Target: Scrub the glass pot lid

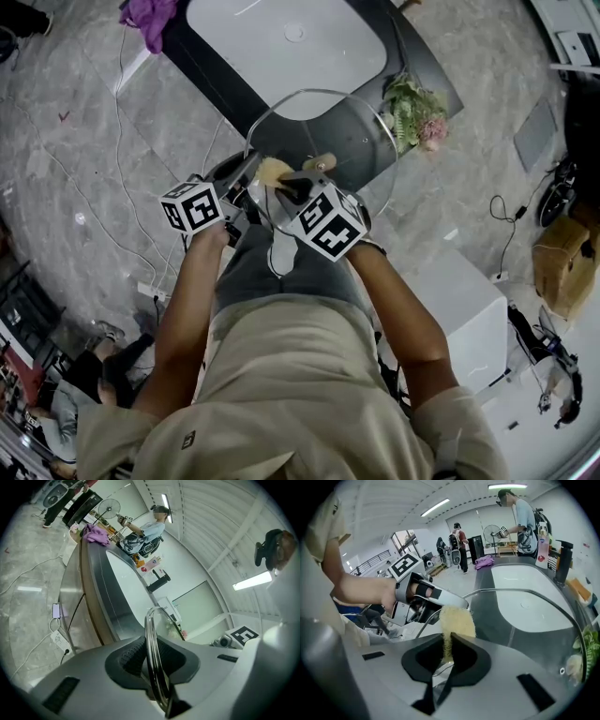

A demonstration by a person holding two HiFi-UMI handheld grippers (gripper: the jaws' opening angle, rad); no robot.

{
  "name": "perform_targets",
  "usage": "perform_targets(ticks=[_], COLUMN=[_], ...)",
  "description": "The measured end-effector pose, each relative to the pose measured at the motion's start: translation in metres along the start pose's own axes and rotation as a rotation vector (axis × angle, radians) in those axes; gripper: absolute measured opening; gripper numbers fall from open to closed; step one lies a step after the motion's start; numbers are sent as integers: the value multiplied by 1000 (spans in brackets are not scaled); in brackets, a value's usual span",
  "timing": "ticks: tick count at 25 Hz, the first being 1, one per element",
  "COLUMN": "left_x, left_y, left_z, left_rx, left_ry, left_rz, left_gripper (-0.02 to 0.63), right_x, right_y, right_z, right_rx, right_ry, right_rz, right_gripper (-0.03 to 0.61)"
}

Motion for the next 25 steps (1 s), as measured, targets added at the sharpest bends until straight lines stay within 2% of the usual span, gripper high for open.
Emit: perform_targets(ticks=[8, 12, 17, 22, 25], left_x=[0, 1, 2, 1, 2], left_y=[0, -1, 0, -1, 0], left_z=[0, 1, 2, 1, 2], left_rx=[-2, -5, -4, -1, -3], left_ry=[-3, -4, 1, -3, 7], left_rz=[1, 2, -2, -6, -11], left_gripper=[72, 72, 72, 74, 74], right_x=[1, 9, 27, 46, 47], right_y=[0, 4, 28, 65, 74], right_z=[-1, -21, -77, -154, -164], right_rx=[8, 64, 190, 477, 503], right_ry=[-1, -39, -141, -152, -150], right_rz=[-9, -5, -13, 24, 26], right_gripper=[41, 41, 41, 41, 41])
Point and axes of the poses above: the fingertips, and each gripper's own axes: y backward along the fingers, z to its left, x out of its underside, the point moved 4 cm from there along y, backward along the fingers, and after that the axes turned 12 degrees about x, right-handed, at the moved point
